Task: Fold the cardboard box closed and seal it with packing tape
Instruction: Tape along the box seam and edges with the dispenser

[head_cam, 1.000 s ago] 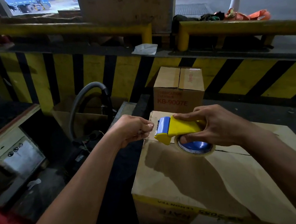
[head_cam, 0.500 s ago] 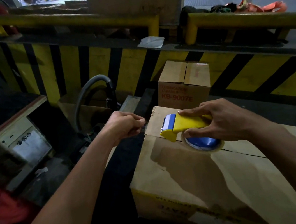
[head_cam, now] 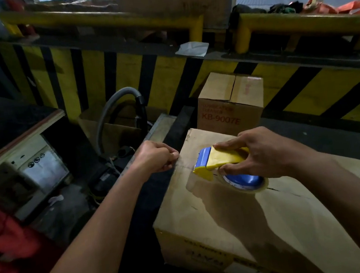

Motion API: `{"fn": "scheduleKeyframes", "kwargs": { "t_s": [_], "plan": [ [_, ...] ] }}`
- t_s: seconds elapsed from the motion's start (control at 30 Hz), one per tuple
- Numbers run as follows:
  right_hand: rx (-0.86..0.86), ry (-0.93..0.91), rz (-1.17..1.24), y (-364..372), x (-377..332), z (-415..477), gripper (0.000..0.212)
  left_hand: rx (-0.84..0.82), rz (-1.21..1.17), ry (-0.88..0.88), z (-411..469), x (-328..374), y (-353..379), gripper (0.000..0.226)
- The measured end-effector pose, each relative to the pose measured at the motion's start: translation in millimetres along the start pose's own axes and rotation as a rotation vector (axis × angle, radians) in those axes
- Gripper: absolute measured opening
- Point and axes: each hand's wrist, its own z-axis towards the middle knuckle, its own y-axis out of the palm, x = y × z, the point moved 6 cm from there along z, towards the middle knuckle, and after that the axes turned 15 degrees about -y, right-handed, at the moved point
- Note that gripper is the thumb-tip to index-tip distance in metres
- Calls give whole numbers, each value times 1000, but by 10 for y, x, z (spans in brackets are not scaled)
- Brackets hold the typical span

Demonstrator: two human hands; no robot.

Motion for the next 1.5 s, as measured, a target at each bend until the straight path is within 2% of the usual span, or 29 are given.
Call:
{"fn": "scheduleKeyframes", "kwargs": {
  "t_s": [0.23, 0.4, 0.47, 0.6, 0.67, 0.73, 0.8, 0.9, 1.0, 1.07, 1.17, 1.23, 1.37, 1.43, 1.5],
  "plan": [
    [4, 8, 14, 6, 38, 25, 69, 18, 4, -22, 12, -10, 42, 5],
    [12, 13, 18, 8, 51, 51, 70, -30, -77, -45, 70, -103, 70, 6],
    [13, 11, 14, 7, 53, 71, 69, -82, -170, -98, 92, -202, 81, 6],
    [-1, -6, 3, 40, -4, 103, 67, -292, -456, -278, 59, -358, 155, 9],
    [3, -9, -7, 39, -15, 103, 68, -312, -482, -298, 71, -360, 139, 15],
    [16, -4, -13, 25, 6, 92, 76, -241, -383, -271, 113, -397, 89, 24],
    [26, -1, -3, 28, 28, 74, 85, -183, -302, -243, 141, -493, 61, 25],
    [36, -1, 12, 54, 27, 65, 87, -126, -251, -194, 147, -633, 60, 25],
    [44, 5, -11, 54, 36, 83, 80, 123, -131, 64, 59, -439, -46, 21],
    [48, 14, -6, 46, 48, 94, 74, 244, 37, 289, -166, -216, -35, 28],
    [52, 13, 1, 29, 61, 86, 81, 185, 262, 457, -404, -176, 183, 39],
    [64, 21, 9, 27, 80, 73, 82, 97, 284, 466, -469, -291, 251, 45],
    [65, 23, 20, 49, 101, 72, 81, 29, 382, 434, -472, -365, 181, 49],
    [64, 14, -1, 43, 88, 70, 80, 59, 464, 387, -474, -363, 171, 51],
    [71, 9, -26, 27, 79, 53, 81, 191, 519, 418, -535, -318, 146, 52]
  ]
}}
